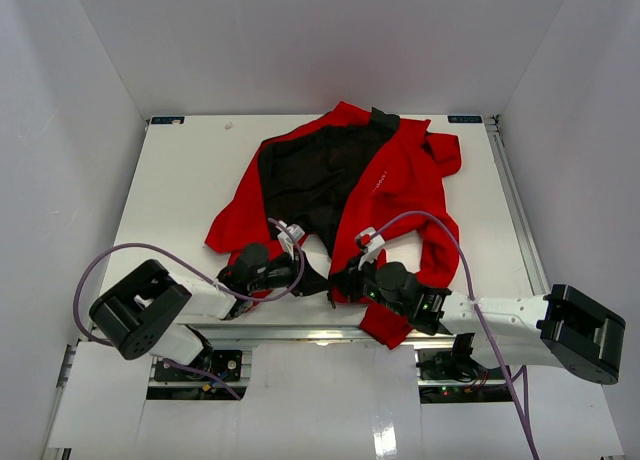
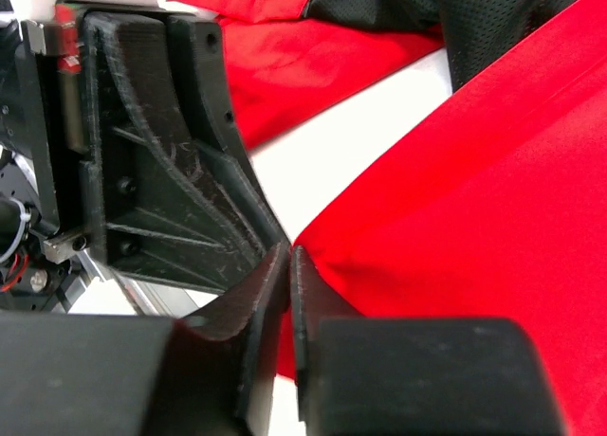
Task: Zip up the jacket
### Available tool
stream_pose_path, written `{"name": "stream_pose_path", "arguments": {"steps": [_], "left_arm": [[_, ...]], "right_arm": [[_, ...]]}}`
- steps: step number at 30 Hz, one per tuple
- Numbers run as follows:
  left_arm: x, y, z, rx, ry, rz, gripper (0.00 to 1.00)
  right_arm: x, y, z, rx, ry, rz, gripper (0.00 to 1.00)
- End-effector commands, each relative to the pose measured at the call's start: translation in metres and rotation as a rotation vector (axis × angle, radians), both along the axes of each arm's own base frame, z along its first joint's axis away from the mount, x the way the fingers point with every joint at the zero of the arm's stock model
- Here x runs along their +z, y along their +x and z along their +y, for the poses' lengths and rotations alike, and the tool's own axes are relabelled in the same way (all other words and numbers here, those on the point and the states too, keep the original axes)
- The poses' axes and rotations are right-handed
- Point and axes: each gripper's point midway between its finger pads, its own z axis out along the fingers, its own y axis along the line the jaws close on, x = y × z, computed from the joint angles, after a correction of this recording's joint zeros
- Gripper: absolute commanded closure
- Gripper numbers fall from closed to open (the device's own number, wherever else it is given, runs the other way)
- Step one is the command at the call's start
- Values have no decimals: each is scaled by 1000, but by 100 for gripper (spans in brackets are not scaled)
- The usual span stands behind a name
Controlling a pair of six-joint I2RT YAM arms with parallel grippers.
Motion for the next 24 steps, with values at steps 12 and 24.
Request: {"name": "stream_pose_path", "arguments": {"steps": [12,24], "left_arm": [[47,-16,-3,-86,-191,-161,100],[55,-15,3,-71,-214,-297,100]], "right_arm": [[-9,-7,-20,-43,59,13,55],[-12,-29,-22,74,83,5,52]]}}
